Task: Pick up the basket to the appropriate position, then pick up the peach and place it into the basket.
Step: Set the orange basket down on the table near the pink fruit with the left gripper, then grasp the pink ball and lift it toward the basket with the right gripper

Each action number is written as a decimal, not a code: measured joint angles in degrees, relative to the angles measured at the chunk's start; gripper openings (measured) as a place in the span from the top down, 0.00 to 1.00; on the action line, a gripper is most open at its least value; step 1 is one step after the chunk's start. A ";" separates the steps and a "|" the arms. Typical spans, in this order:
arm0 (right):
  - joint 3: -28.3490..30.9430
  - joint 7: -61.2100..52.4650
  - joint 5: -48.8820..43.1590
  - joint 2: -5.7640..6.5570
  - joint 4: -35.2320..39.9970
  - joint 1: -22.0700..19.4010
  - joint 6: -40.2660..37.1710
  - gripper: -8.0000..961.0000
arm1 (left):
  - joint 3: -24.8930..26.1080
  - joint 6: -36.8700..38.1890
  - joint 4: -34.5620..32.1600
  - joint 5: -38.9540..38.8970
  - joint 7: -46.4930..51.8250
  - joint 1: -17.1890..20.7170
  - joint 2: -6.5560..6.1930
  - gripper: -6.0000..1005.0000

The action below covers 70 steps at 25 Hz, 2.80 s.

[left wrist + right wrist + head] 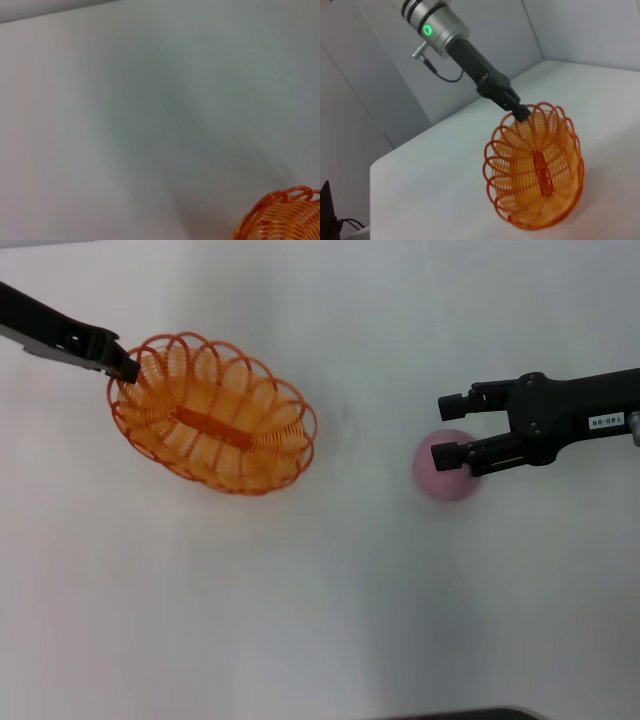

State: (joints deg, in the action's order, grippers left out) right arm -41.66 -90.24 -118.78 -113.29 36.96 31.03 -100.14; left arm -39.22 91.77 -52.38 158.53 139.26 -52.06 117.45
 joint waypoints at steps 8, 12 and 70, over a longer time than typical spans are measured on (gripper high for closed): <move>0.00 0.04 0.00 -0.09 -0.09 0.00 0.59 0.05 | 10.15 -0.55 -0.66 -1.59 2.20 4.08 0.84 0.95; 0.00 0.06 -0.01 -0.15 0.03 -0.05 0.63 0.05 | 10.36 -2.80 -1.29 -6.19 4.04 8.42 2.27 0.95; 0.39 -22.21 -0.65 -1.00 17.79 8.13 2.23 0.07 | 8.22 11.15 -5.50 -33.86 -58.98 32.88 6.47 0.15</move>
State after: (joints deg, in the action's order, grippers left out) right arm -41.27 -112.45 -119.43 -114.29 54.75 39.16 -97.92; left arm -31.00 102.92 -57.89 124.67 80.28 -19.19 123.92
